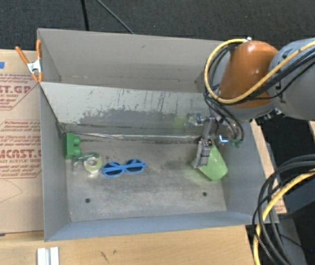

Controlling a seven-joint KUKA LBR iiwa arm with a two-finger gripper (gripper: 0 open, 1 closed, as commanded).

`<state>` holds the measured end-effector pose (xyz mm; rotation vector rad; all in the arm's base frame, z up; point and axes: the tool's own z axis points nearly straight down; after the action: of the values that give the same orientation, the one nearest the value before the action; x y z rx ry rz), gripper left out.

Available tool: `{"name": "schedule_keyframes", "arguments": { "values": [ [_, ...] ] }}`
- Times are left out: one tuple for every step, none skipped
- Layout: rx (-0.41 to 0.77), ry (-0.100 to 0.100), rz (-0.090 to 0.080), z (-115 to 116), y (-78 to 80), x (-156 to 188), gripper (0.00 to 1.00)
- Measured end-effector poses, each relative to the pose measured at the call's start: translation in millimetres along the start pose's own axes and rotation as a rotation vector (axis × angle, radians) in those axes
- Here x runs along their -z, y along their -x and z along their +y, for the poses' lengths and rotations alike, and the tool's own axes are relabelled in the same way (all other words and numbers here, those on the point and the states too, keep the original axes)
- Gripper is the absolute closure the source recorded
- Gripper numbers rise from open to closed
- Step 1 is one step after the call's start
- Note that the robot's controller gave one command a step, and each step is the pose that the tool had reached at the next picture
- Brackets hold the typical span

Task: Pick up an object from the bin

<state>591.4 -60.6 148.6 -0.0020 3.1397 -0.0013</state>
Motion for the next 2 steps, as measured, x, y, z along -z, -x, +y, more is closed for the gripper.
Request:
{"name": "schedule_keyframes", "arguments": {
  "values": [
    [0.152, 0.000, 0.006, -76.8, -39.0, -61.3, 0.00],
    [0.157, 0.002, 0.004, -72.9, -36.8, -58.4, 1.00]
  ]
}}
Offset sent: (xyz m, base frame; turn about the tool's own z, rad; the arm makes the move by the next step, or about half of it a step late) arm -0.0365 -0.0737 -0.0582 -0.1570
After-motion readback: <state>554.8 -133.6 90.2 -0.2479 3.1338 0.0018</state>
